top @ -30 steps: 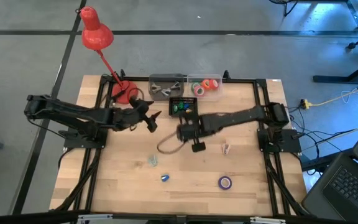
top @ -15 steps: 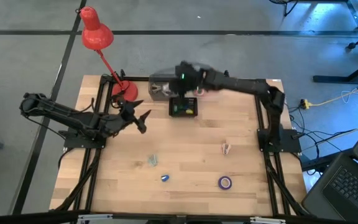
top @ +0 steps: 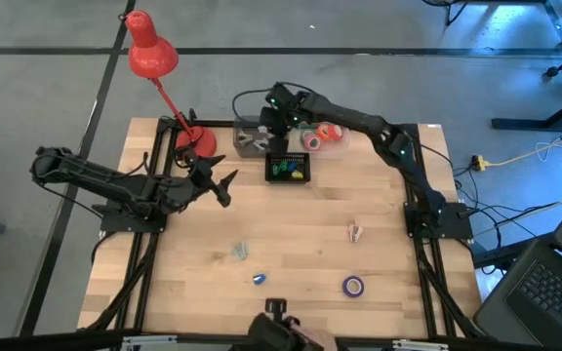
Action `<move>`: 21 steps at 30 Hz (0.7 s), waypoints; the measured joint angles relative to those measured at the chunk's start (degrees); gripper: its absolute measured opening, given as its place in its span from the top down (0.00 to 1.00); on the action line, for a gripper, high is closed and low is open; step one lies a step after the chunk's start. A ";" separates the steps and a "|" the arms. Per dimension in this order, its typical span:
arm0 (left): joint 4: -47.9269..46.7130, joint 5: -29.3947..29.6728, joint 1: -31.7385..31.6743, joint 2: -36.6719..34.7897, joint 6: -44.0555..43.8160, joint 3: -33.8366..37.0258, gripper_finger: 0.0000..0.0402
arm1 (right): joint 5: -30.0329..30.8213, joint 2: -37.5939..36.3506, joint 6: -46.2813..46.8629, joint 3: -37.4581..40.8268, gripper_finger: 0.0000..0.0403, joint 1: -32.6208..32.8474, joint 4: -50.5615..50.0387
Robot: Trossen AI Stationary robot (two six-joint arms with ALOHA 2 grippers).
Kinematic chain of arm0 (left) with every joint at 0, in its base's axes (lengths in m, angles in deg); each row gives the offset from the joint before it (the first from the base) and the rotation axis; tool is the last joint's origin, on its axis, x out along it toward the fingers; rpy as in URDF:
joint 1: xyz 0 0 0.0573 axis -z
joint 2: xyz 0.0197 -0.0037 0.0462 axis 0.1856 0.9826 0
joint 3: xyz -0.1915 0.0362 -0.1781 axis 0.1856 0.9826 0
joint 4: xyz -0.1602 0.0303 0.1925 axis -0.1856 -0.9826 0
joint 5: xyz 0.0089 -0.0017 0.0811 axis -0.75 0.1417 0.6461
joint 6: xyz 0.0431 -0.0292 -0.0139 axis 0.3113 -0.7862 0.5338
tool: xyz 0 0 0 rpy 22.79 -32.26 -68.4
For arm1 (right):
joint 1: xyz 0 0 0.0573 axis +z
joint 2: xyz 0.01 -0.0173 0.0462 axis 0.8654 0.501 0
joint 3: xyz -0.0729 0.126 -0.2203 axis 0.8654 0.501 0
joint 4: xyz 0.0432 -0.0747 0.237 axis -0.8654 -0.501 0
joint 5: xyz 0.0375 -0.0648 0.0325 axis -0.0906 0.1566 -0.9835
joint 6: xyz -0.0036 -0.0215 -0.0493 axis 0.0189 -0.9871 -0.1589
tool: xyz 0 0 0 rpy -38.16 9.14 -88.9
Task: Pick and place Stapler, Stapler remover, tape
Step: Put the purple staple remover into the gray bin, then put the purple tape into the transparent bin
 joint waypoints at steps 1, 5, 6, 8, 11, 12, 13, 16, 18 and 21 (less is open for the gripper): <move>0.00 -0.40 -0.04 0.00 0.02 0.00 0.33 | 0.00 0.91 0.10 -0.74 1.00 -0.35 -0.54; -0.12 -0.51 -0.03 0.00 0.01 0.00 0.33 | 0.09 3.40 1.67 -1.48 1.00 -1.74 -2.77; -0.24 -0.51 -0.03 0.00 0.01 0.00 0.33 | 0.13 3.62 1.87 -1.44 0.99 -1.93 -2.92; -0.25 -0.51 -0.03 0.00 0.00 0.00 0.33 | 0.17 3.60 2.77 -1.46 0.96 -2.07 -3.05; -0.26 -0.55 -0.03 0.00 0.00 0.00 0.33 | 0.17 3.53 3.16 -1.50 0.89 -2.02 -2.70; -0.27 -0.59 -0.03 0.00 0.00 0.00 0.33 | 0.15 3.53 3.24 -1.50 0.86 -2.00 -2.68; -0.25 -0.60 -0.03 0.00 0.00 0.00 0.33 | 0.15 3.53 3.46 -1.77 0.83 -2.00 -2.92; -0.26 -0.69 -0.03 0.00 0.00 0.00 0.33 | 0.16 3.37 4.21 -3.34 0.74 -1.93 -3.80; -0.44 -1.09 -0.03 0.00 0.00 0.00 0.33 | 0.19 3.35 4.63 -5.45 0.69 -1.76 -6.67; -1.35 -1.62 -0.03 0.00 0.00 0.00 0.33 | -1.58 2.86 4.62 -9.89 0.64 -1.01 -11.44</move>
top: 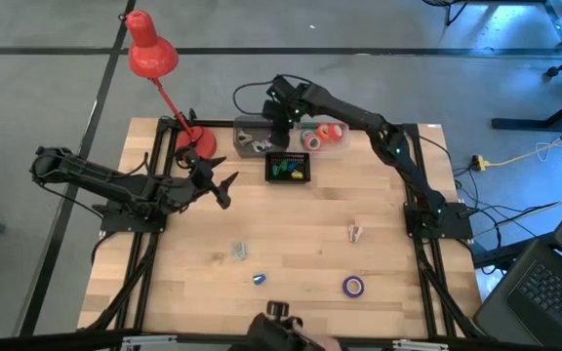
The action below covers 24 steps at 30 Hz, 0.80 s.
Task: Pick and place Stapler, Stapler remover, tape
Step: Put the purple tape into the transparent bin
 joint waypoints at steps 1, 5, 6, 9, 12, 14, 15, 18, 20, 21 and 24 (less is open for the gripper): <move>-0.48 0.02 0.00 0.00 -0.02 0.00 0.33 | -1.37 -0.58 0.00 -1.48 0.64 0.48 -1.76; -1.68 0.00 0.00 0.04 -0.44 0.00 0.33 | -7.75 -6.80 0.43 -1.06 0.66 3.23 -6.68; -1.70 0.00 0.00 0.04 -0.81 0.00 0.33 | -8.60 -8.33 1.33 -0.91 0.66 4.16 -8.71; -1.70 0.00 0.00 0.04 -1.50 0.00 0.33 | -11.75 -12.07 3.00 -0.27 0.68 7.06 -16.30; -1.71 -0.51 0.00 0.04 -1.66 0.00 0.33 | -17.12 -14.31 3.41 -0.25 0.70 10.96 -23.48; -1.72 -2.03 0.00 0.11 -2.16 0.00 0.33 | -20.37 -15.18 3.45 -0.24 0.72 14.37 -26.51; -1.74 -3.03 0.00 0.11 -2.71 0.00 0.33 | -21.34 -15.36 3.43 -0.22 0.72 16.15 -27.95; -1.74 -6.32 0.00 0.11 -3.26 0.00 0.33 | -22.48 -15.47 3.64 -0.19 0.74 21.74 -30.76; -1.73 -7.65 0.00 0.11 -3.26 0.00 0.33 | -22.40 -15.48 4.72 -0.13 0.75 25.47 -32.58; -1.74 -7.84 0.00 0.11 -3.28 0.00 0.33 | -22.42 -15.60 5.29 0.38 0.75 27.42 -32.57; -1.74 -7.87 0.00 0.11 -3.28 0.00 0.33 | -22.42 -16.08 7.86 4.10 0.77 32.68 -32.55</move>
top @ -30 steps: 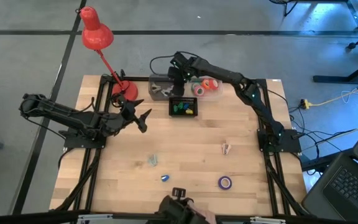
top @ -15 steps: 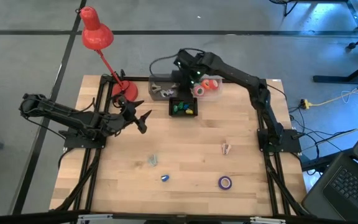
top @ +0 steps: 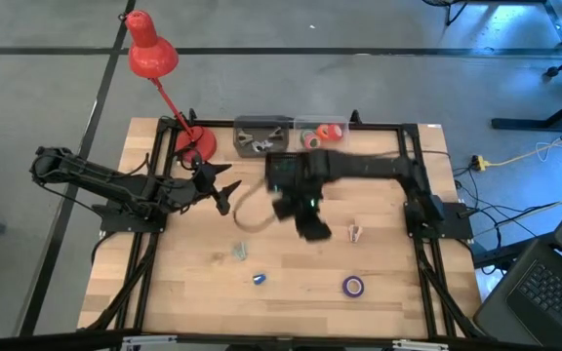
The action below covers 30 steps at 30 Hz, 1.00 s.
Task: Pick and place Stapler, Stapler remover, tape
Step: Put the purple tape into the transparent bin
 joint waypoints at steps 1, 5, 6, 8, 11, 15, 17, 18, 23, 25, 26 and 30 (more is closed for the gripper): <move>0.03 0.00 0.00 0.01 -0.01 0.00 0.33 | 0.00 -0.27 1.46 1.74 0.77 1.52 0.46; 0.02 -0.07 0.00 0.11 -0.94 0.00 0.33 | 0.23 -2.52 6.88 11.32 0.79 6.65 5.63; 0.00 -0.07 0.00 0.11 -1.03 0.00 0.33 | 0.99 -3.35 8.61 14.56 0.80 7.76 7.65; 0.02 -0.08 0.00 0.11 -1.12 0.00 0.33 | 4.73 -5.60 12.60 21.38 0.81 9.82 10.74; 0.02 -0.09 0.00 0.11 -1.31 0.00 0.33 | 10.33 -11.27 19.43 32.51 0.84 12.38 15.77; 0.02 -0.07 0.00 0.11 -1.31 0.00 0.33 | 10.94 -19.81 32.18 47.07 0.88 15.62 26.52; 0.04 0.09 0.00 0.11 -1.29 0.00 0.33 | 10.87 -23.85 38.84 52.71 0.89 17.46 30.73; 0.07 0.28 0.00 0.11 -1.09 0.00 0.33 | 10.88 -25.56 41.79 55.28 0.89 18.41 32.08; 0.07 0.55 -0.08 0.11 0.65 0.00 0.33 | 14.84 -30.62 52.57 63.48 0.88 22.91 33.97; 0.09 0.55 -0.54 0.11 0.93 0.00 0.33 | 17.64 -31.19 55.82 65.83 0.87 24.51 33.95; 0.09 0.55 -0.90 0.11 1.17 0.00 0.33 | 18.80 -31.19 56.89 66.77 0.86 25.09 34.16; 0.09 0.54 -2.48 0.11 1.32 0.00 0.33 | 21.24 -31.10 60.51 70.24 0.81 26.26 37.79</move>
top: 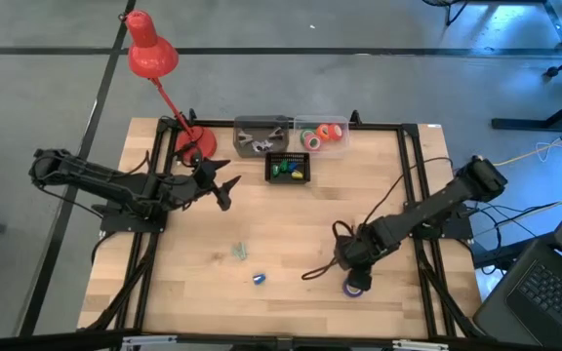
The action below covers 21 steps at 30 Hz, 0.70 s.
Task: Pick and place Stapler, Stapler remover, tape
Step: Put the purple tape into the transparent bin
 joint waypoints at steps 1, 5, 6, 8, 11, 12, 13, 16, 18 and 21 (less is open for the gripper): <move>0.00 -0.04 -0.38 0.00 0.25 0.00 0.33 | -0.03 0.04 0.91 0.84 0.79 0.02 1.54; 0.00 -0.27 -1.78 0.00 0.62 0.00 0.33 | -0.89 0.04 3.67 3.26 0.70 0.02 6.48; -0.01 -0.27 -2.12 0.00 0.90 0.00 0.33 | -1.57 0.05 4.03 3.62 0.68 0.02 7.22; -0.03 -0.50 -2.62 0.00 1.54 0.00 0.33 | -2.97 0.04 4.95 4.06 0.64 0.02 8.58; -0.02 -1.34 -3.30 0.00 2.43 0.00 0.33 | -3.44 0.04 7.11 4.22 0.61 0.38 8.68; -0.01 -1.61 -3.56 0.00 2.76 0.00 0.33 | -3.27 0.06 7.92 4.22 0.60 0.61 8.80; -0.02 -1.63 -3.85 0.00 3.23 0.00 0.33 | -3.15 0.05 8.57 4.22 0.60 1.02 8.83; -0.02 -1.65 -4.71 0.00 3.90 0.00 0.33 | -2.95 0.06 11.64 4.22 0.59 2.49 8.83; -0.01 -1.69 -5.27 0.00 3.92 0.00 0.33 | -2.16 0.06 14.04 4.22 0.58 3.53 8.89; -0.02 -1.70 -6.03 0.00 3.94 0.00 0.33 | -0.83 0.06 16.21 4.24 0.57 4.79 10.01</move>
